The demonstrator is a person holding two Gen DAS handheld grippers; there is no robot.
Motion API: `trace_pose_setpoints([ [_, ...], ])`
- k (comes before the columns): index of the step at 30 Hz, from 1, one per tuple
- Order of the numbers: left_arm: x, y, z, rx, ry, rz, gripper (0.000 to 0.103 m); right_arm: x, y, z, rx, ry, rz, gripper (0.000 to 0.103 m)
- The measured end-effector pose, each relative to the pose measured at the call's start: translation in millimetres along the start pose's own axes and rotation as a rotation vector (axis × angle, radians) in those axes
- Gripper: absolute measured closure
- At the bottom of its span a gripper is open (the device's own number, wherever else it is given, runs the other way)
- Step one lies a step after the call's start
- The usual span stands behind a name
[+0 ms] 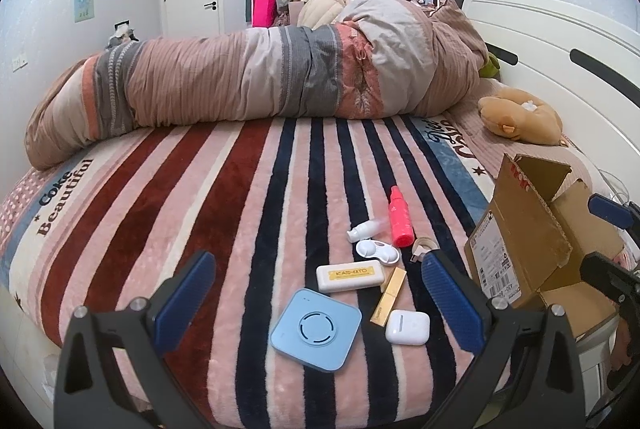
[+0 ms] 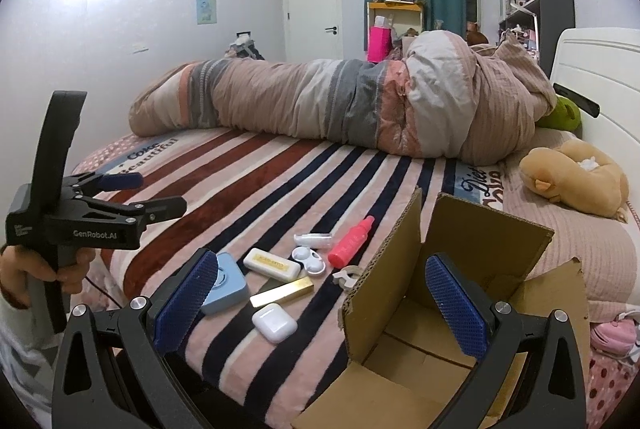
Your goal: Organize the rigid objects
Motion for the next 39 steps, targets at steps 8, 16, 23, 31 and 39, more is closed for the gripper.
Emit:
trace_pose_setpoints([
  [8, -0.7, 1.7, -1.6, 0.001, 0.0, 0.003, 0.0, 1.4, 0.5, -2.0, -0.008, 0.01, 0.007, 0.0],
  [16, -2.2, 1.8, -3.6, -0.002, -0.003, 0.008, 0.0, 2.5, -1.2, -7.1, -0.008, 0.028, 0.008, 0.0],
  [23, -4.0, 2.3, -4.0, 0.0, -0.004, 0.01, 0.0, 0.8, -3.4, -8.1, -0.011, 0.027, 0.008, 0.0],
  [31, -8.0, 1.7, -3.9, 0.001, -0.006, 0.015, 0.0, -3.7, -4.2, -7.4, -0.007, 0.035, 0.016, 0.0],
  [39, -10.4, 1.4, -2.9, -0.002, -0.005, 0.019, 0.0, -6.3, -4.5, -5.7, -0.001, 0.029, 0.013, 0.0],
])
Point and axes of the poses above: each gripper's, at about its wrist camera, not at the fingertips, and x roughly the way its jaws point, z to its right, y to its top, the point moved 2 cm from there along x, roughly the way its jaws point, and after that the axes turned 10 degrees about -x, right-handed, at the moved point
